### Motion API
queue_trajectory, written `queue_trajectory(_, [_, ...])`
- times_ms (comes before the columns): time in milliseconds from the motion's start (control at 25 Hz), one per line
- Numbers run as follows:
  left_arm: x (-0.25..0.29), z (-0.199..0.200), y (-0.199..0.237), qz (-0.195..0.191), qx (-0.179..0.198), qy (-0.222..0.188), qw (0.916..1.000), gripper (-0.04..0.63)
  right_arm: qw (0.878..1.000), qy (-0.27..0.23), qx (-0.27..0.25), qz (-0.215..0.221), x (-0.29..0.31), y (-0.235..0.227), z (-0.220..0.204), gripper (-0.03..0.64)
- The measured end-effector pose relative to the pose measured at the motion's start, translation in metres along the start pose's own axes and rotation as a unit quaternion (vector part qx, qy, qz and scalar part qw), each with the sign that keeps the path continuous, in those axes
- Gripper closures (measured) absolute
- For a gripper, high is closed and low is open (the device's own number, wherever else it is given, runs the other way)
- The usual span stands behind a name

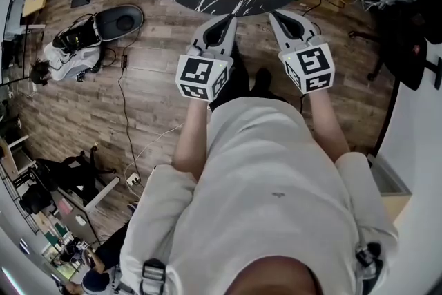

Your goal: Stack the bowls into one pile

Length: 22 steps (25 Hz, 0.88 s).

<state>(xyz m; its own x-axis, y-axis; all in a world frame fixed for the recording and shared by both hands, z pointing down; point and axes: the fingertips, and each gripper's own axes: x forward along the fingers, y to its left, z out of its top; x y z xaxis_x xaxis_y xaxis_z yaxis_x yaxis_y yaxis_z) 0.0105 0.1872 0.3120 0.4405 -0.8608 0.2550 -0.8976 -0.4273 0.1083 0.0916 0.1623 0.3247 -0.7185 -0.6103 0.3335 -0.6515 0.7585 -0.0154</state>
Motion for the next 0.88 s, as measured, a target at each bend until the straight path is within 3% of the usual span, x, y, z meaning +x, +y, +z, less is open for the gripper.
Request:
queue_trajectory(360, [0.010,0.000,0.024,0.007,0.002,0.007,0.9999,0.591,1.000,0.022,-0.015,0.010,0.028,0.001,0.001,0.607])
queue_trajectory(760, [0.041,0.003,0.058,-0.006,0.004,0.019,0.9998,0.588,0.998,0.053,-0.022,0.018,0.069,-0.011,0.009,0.517])
queue_trajectory(880, [0.053,0.005,0.069,-0.012,0.006,0.023,0.9997,0.544,0.998,0.061,-0.023,0.019,0.083,-0.017,0.011,0.496])
